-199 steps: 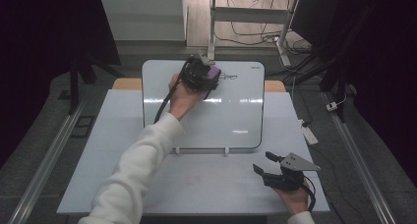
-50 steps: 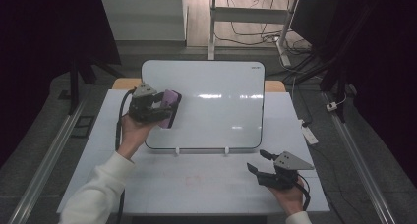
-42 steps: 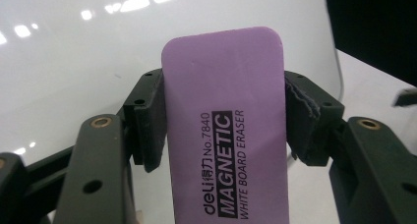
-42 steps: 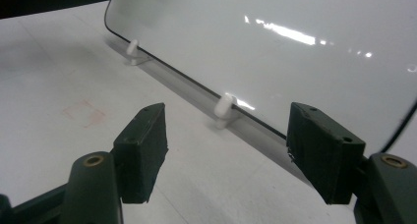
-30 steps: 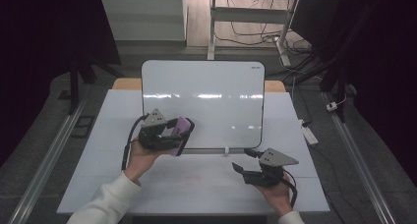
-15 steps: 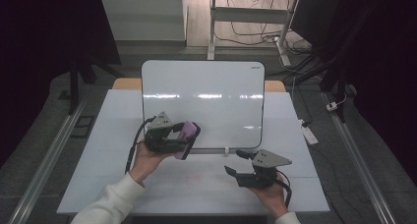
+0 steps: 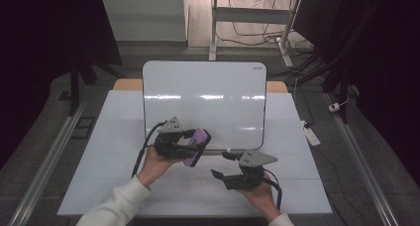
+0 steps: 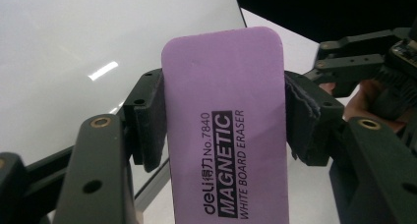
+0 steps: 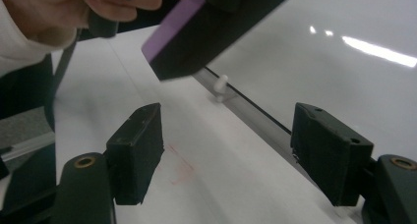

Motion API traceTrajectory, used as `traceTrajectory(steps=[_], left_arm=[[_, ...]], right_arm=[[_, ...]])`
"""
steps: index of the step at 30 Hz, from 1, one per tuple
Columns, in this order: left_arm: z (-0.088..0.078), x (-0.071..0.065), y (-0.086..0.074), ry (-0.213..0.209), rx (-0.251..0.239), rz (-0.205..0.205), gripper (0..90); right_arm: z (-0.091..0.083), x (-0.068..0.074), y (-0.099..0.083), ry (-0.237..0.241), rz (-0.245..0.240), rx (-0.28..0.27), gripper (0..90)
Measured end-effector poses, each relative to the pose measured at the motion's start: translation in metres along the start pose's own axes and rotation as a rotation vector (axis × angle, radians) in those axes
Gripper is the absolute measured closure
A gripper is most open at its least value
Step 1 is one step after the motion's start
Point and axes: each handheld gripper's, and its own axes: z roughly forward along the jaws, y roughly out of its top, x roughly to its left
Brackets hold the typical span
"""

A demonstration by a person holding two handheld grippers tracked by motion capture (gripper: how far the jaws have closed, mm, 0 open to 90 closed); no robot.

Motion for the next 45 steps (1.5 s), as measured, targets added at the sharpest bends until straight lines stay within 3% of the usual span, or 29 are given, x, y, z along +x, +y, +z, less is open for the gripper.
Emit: traceTrajectory(steps=[4, 8, 11, 15, 22, 25, 30, 36, 45], left_arm=[[0.004, -0.004, 0.000, -0.020, -0.010, 0.003, 39.3], [0.005, -0.006, -0.001, -0.072, -0.021, 0.000, 39.4], [0.004, -0.008, -0.001, -0.106, -0.034, 0.013, 39.3], [0.005, -0.007, -0.001, -0.163, -0.043, 0.000, 39.3], [0.009, -0.012, -0.002, -0.213, -0.034, 0.028, 39.3], [0.010, -0.013, -0.002, -0.223, -0.030, 0.036, 39.3], [0.008, -0.010, -0.002, -0.259, -0.044, 0.009, 39.3], [0.009, -0.011, -0.002, -0.278, -0.038, 0.021, 39.4], [0.008, -0.009, -0.002, -0.286, -0.042, 0.017, 39.4]], right_arm=[[0.011, 0.004, 0.004, 0.019, 0.009, 0.004, 26.7], [0.019, 0.007, 0.007, 0.045, 0.016, 0.003, 26.1], [0.021, 0.005, 0.007, 0.076, 0.015, -0.006, 25.5], [0.020, 0.002, 0.009, 0.104, 0.043, -0.023, 24.6], [0.025, -0.002, 0.011, 0.179, 0.077, -0.050, 23.3], [0.027, -0.003, 0.011, 0.214, 0.089, -0.060, 23.5], [0.028, -0.005, 0.010, 0.251, 0.114, -0.084, 25.2], [0.032, -0.008, 0.010, 0.294, 0.134, -0.095, 21.6], [0.031, -0.007, 0.010, 0.307, 0.136, -0.099, 28.9]])
